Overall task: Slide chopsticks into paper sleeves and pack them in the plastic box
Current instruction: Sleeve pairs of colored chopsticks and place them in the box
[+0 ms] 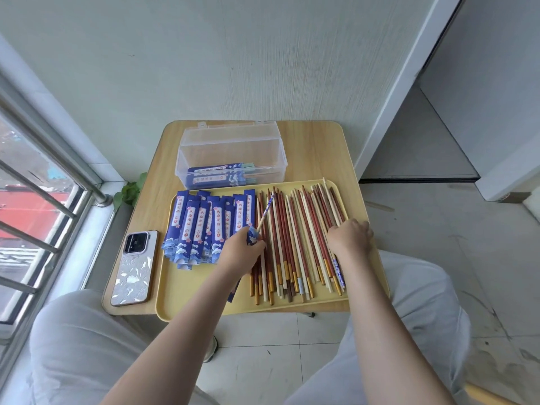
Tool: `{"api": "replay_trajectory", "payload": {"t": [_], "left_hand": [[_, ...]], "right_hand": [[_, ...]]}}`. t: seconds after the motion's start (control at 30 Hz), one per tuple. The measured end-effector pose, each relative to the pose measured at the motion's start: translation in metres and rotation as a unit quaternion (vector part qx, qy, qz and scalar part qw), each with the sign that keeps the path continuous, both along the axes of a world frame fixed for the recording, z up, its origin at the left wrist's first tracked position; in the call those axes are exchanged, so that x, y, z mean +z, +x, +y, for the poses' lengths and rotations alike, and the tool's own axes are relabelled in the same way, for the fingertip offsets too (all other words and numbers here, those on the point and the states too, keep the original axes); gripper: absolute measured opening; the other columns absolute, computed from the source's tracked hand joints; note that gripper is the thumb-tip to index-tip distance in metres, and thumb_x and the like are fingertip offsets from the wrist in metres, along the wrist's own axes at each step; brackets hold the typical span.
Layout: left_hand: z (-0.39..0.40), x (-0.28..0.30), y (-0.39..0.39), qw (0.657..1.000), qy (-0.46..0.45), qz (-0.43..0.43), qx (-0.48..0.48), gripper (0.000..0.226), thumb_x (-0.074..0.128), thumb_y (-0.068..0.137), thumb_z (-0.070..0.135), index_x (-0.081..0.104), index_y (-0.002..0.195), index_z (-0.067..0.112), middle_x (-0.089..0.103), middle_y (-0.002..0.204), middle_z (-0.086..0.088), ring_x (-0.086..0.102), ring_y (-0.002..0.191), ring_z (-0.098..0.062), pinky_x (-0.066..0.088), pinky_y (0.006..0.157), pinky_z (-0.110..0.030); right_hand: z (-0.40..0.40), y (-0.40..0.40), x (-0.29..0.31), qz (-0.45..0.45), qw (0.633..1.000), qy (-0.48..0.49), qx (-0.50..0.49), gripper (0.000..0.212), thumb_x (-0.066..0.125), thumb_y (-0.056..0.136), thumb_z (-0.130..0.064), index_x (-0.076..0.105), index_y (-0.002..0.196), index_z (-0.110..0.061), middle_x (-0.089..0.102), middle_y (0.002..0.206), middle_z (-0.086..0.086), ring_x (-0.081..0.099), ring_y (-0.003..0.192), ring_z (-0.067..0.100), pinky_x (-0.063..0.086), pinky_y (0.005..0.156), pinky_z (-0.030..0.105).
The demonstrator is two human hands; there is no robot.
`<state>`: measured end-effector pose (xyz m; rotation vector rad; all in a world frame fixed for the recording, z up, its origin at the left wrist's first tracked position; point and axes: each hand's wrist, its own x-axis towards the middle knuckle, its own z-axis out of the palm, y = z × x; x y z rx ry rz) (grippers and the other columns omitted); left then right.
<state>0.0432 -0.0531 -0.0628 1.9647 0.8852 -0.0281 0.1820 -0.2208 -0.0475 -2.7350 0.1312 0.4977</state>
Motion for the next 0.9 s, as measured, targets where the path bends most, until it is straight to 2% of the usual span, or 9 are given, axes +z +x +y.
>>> {"api": "replay_trajectory", "payload": {"t": [0.2, 0.33, 0.4, 0.47, 0.5, 0.57, 0.67, 0.77, 0.9], "left_hand": [[0.011, -0.006, -0.007, 0.999, 0.046, 0.001, 0.024, 0.009, 0.059, 0.097, 0.024, 0.059, 0.105, 0.018, 0.063, 0.084, -0.002, 0.062, 0.071, -0.018, 0.054, 0.063, -0.034], [0.014, -0.006, -0.011, 0.998, 0.054, 0.002, 0.030, 0.010, 0.059, 0.098, 0.024, 0.058, 0.106, 0.019, 0.061, 0.083, 0.001, 0.061, 0.070, -0.015, 0.053, 0.060, -0.030], [0.014, -0.007, -0.011, 0.998, 0.064, 0.006, 0.029, 0.009, 0.059, 0.098, 0.024, 0.056, 0.106, 0.020, 0.060, 0.083, 0.003, 0.060, 0.070, -0.013, 0.049, 0.055, -0.025], [0.013, -0.007, -0.010, 0.997, 0.067, 0.008, 0.031, 0.011, 0.059, 0.098, 0.026, 0.055, 0.107, 0.021, 0.060, 0.083, 0.004, 0.060, 0.070, -0.013, 0.047, 0.054, -0.023], [0.013, -0.007, -0.010, 0.997, 0.067, 0.009, 0.031, 0.012, 0.059, 0.098, 0.027, 0.055, 0.108, 0.021, 0.060, 0.083, 0.004, 0.061, 0.071, -0.013, 0.048, 0.055, -0.024], [0.013, -0.007, -0.010, 0.997, 0.064, 0.012, 0.032, 0.014, 0.059, 0.098, 0.027, 0.055, 0.109, 0.021, 0.061, 0.083, 0.003, 0.062, 0.071, -0.015, 0.053, 0.058, -0.029], [0.013, -0.007, -0.010, 0.997, 0.061, 0.017, 0.036, 0.015, 0.059, 0.098, 0.028, 0.054, 0.110, 0.022, 0.061, 0.083, 0.003, 0.063, 0.072, -0.016, 0.055, 0.062, -0.032], [0.013, -0.007, -0.010, 0.997, 0.060, 0.020, 0.037, 0.015, 0.059, 0.098, 0.028, 0.054, 0.111, 0.022, 0.061, 0.084, 0.003, 0.062, 0.071, -0.015, 0.054, 0.058, -0.029], [0.012, -0.007, -0.010, 0.997, 0.057, 0.023, 0.039, 0.020, 0.059, 0.098, 0.029, 0.054, 0.115, 0.020, 0.060, 0.085, 0.004, 0.062, 0.071, -0.014, 0.055, 0.057, -0.029]], "right_hand": [[0.009, -0.010, -0.002, -0.016, 0.999, 0.019, 0.039, 0.042, 0.046, 0.102, -0.025, 0.052, 0.133, 0.001, 0.038, 0.147, 0.018, 0.036, 0.135, 0.034, 0.043, 0.104, 0.045], [0.011, -0.012, -0.003, -0.025, 0.998, 0.027, 0.056, 0.041, 0.049, 0.100, -0.026, 0.053, 0.132, -0.001, 0.043, 0.143, 0.017, 0.039, 0.132, 0.033, 0.043, 0.106, 0.046], [0.011, -0.014, -0.002, -0.076, 0.994, 0.001, 0.077, 0.040, 0.053, 0.098, -0.025, 0.051, 0.133, -0.006, 0.044, 0.142, 0.016, 0.039, 0.132, 0.032, 0.039, 0.108, 0.047], [0.015, -0.017, -0.002, -0.152, 0.982, -0.006, 0.110, 0.031, 0.059, 0.095, -0.024, 0.055, 0.123, -0.012, 0.049, 0.133, 0.013, 0.043, 0.127, 0.031, 0.040, 0.107, 0.046], [0.018, -0.018, -0.002, -0.162, 0.978, -0.004, 0.130, 0.024, 0.061, 0.094, -0.024, 0.059, 0.116, -0.013, 0.053, 0.127, 0.011, 0.047, 0.122, 0.030, 0.042, 0.105, 0.045], [0.024, -0.021, -0.004, -0.128, 0.978, -0.017, 0.162, 0.024, 0.063, 0.095, -0.029, 0.065, 0.109, -0.010, 0.059, 0.120, 0.010, 0.054, 0.114, 0.029, 0.048, 0.100, 0.044], [0.030, -0.027, -0.004, -0.097, 0.982, -0.047, 0.158, 0.033, 0.062, 0.097, -0.029, 0.063, 0.119, -0.005, 0.061, 0.120, 0.012, 0.060, 0.107, 0.028, 0.056, 0.088, 0.037], [0.035, -0.032, -0.004, -0.092, 0.986, -0.043, 0.132, 0.036, 0.060, 0.098, -0.020, 0.056, 0.129, -0.001, 0.059, 0.124, 0.015, 0.064, 0.105, 0.028, 0.055, 0.077, 0.033], [0.040, -0.036, -0.007, -0.076, 0.991, 0.006, 0.112, 0.035, 0.054, 0.102, -0.024, 0.055, 0.128, 0.000, 0.062, 0.122, 0.014, 0.066, 0.103, 0.030, 0.054, 0.072, 0.034]]}}
